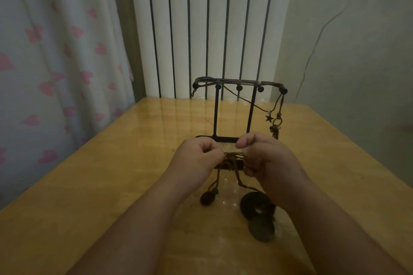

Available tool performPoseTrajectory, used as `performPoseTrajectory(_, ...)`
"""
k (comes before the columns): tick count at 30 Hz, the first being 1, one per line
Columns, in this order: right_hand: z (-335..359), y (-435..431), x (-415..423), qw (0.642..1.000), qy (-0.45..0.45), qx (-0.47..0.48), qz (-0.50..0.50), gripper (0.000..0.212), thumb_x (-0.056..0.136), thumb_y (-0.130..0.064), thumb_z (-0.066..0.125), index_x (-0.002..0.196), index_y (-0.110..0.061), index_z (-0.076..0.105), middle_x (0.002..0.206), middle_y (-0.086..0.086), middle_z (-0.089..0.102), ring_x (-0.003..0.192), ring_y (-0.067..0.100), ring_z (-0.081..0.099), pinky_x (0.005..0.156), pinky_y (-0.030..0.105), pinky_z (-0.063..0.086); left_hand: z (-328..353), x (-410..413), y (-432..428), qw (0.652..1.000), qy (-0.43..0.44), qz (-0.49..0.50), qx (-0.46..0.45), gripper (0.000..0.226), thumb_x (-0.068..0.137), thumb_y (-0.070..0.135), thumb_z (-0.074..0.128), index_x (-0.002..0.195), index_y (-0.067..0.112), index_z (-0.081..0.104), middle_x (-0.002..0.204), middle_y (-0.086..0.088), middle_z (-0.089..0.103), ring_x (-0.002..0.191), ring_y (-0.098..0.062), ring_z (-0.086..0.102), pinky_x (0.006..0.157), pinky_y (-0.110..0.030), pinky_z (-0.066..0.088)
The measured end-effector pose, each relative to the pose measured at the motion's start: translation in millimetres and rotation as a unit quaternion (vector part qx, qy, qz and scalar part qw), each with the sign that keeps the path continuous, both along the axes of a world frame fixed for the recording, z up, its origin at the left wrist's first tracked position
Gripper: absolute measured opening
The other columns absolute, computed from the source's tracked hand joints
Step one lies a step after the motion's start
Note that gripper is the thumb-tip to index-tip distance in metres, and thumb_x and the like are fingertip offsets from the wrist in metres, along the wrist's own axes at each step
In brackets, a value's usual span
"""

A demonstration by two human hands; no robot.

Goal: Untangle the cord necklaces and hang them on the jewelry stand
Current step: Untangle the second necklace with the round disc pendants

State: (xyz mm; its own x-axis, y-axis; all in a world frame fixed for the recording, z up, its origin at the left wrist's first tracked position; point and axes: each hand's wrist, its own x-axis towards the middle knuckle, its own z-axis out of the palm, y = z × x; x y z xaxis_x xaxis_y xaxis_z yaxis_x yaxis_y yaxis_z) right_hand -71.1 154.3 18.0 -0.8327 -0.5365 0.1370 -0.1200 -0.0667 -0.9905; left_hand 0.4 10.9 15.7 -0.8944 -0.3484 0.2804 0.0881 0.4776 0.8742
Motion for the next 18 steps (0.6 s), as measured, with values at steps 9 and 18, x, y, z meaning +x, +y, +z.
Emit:
performPoseTrajectory(9, 1.0, -7.6, 8.3, 0.975, 0.136, 0.16, -0.075, 0.015, 0.096, -0.023, 0.053, 0.088, -0.022, 0.066, 0.08, -0.005, 0.066, 0.071, 0.004, 0.062, 0.063, 0.02, 0.044, -2.4, -2.4, -5.6, 1.0, -0.004, 0.005, 0.009, 0.019, 0.089, 0.019, 0.061, 0.07, 0.021, 0.064, 0.065, 0.008, 0.058, 0.059, 0.002, 0.051, 0.062, -0.019, 0.039)
performPoseTrajectory(18, -2.0, -9.2, 8.3, 0.995, 0.012, 0.084, -0.043, 0.019, 0.097, -0.018, 0.049, 0.088, -0.016, 0.066, 0.069, -0.002, 0.055, 0.062, 0.012, 0.048, 0.062, 0.027, 0.039, -0.7, -2.3, -8.0, 1.0, -0.009, -0.001, 0.017, 0.024, 0.091, 0.018, 0.059, 0.068, 0.022, 0.062, 0.049, 0.021, 0.054, 0.053, 0.009, 0.051, 0.06, -0.019, 0.037)
